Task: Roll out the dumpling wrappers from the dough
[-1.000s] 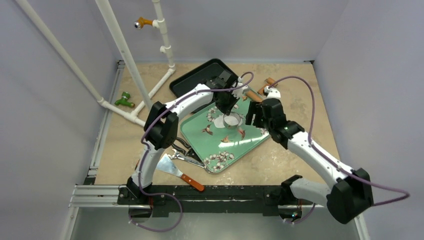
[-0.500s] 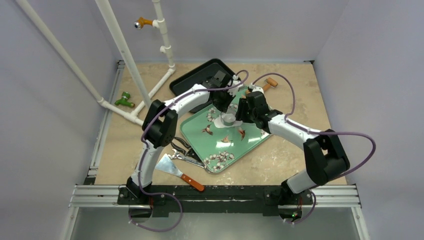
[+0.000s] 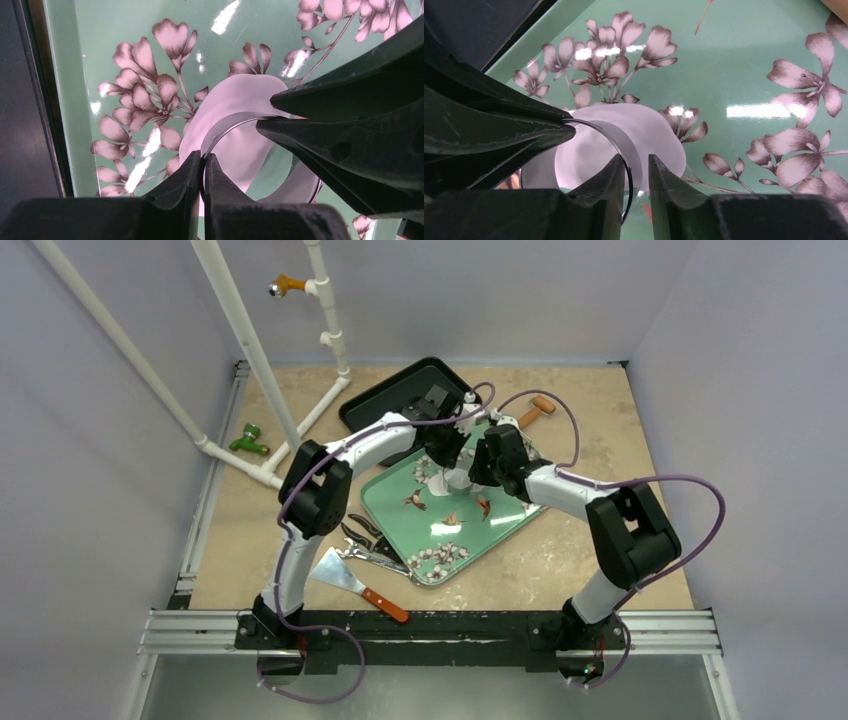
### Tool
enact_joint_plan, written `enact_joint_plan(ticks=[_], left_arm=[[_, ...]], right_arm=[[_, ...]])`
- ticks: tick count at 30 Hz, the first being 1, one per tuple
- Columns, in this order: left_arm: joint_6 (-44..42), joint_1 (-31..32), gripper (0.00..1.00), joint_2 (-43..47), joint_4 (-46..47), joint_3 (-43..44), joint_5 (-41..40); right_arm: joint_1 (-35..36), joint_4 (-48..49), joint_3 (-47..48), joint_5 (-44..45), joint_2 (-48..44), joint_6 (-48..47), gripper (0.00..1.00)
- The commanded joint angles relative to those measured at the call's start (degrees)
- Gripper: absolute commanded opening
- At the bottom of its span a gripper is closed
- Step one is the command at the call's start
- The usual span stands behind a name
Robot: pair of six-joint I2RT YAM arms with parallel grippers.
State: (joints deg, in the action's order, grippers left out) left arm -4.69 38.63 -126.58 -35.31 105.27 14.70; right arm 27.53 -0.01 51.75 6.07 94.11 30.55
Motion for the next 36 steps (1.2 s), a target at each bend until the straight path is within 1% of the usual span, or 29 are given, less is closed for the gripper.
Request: enact_joint_plan(ticks=[1,3,4,9,12,16,21,29,36], left_arm=[[0.4,-0.4,0.00,3.5,2.6,1.8,2.2],[0.4,-0.4,0.00,2.9,2.8,2.1,2.0],[0.5,-0.5,0.00,2.4,2.7,2.4,1.7],[3.4,-2.5,0.00,1.8,2.3,2.9,3.2],[2.6,-2.8,0.00,1.9,2.3,2.8,2.5],[2.7,-2.9,0.00,0.5,2.3,2.6,4.7],[2.6,-2.8,0.00,-1.1,1.8,3.3,3.9],[2.8,-2.0,0.00,-0.9,1.9,1.9,4.8],[2.5,-2.0,0.00,-2.1,1.1,2.7,4.6]], right_arm=[[0.2,3.0,-0.1,0.7,-2.0,-0.2,0.15],[0.2,2.9,0.0,1.7,-2.5,-0.4,0.02],[0.3,2.8,0.4,2.4,-2.6,-0.9,0.00],[1.5,2.4,3.1,6.8,-0.8,-3.3,0.00],[1.9,2.7,3.9,6.9,0.6,-3.6,0.00],[3.1,2.2,5.1,9.1,2.3,-4.4,0.00],[3.2,1.6,5.2,10.8,3.5,-4.6,0.00],[3.2,0.8,4.2,10.8,1.5,-3.6,0.00],[3.2,0.2,3.6,10.8,0.7,-3.3,0.00]])
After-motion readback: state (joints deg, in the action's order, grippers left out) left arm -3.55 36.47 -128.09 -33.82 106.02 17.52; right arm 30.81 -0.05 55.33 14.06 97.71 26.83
